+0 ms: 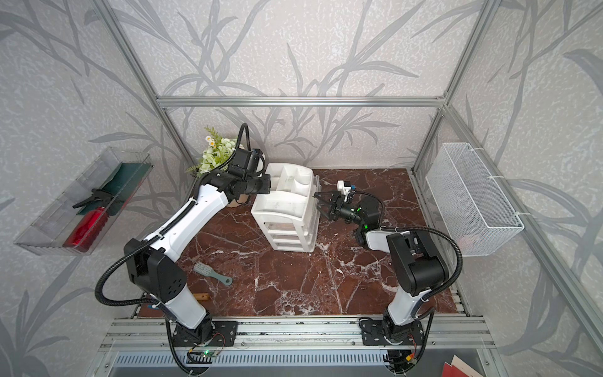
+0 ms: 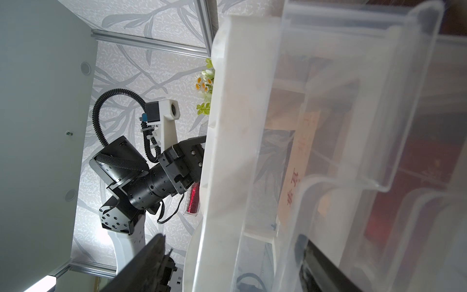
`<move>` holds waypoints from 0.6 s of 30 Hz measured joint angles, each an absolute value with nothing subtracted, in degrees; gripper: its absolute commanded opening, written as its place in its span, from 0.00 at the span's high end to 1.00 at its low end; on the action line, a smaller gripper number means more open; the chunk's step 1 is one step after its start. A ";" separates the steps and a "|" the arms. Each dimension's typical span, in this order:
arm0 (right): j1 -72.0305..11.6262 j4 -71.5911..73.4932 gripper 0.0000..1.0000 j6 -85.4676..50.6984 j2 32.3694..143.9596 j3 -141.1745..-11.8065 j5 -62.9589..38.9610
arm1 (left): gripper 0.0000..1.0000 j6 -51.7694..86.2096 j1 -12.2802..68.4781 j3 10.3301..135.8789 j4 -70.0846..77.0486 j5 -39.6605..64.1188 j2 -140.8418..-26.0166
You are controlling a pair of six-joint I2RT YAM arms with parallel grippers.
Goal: Take the postcards out of the drawer
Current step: Open the drawer in the storage box.
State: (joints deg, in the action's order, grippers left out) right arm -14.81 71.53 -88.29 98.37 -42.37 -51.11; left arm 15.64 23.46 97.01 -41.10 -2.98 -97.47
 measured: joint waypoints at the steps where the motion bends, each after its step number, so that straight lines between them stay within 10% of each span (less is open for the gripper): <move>1: -14.48 71.72 0.21 -88.29 98.15 -42.11 -51.18 | 1.00 15.66 23.46 97.01 -41.10 -3.01 -97.47; 18: -9.21 73.17 0.21 -88.64 94.80 -38.72 -53.04 | 1.00 15.68 23.51 97.45 -41.82 -3.64 -97.47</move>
State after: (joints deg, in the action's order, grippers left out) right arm -9.21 73.17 -88.64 94.80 -38.72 -53.04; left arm 15.68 23.51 97.45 -41.82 -3.64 -97.47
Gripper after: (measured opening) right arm 0.790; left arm 0.104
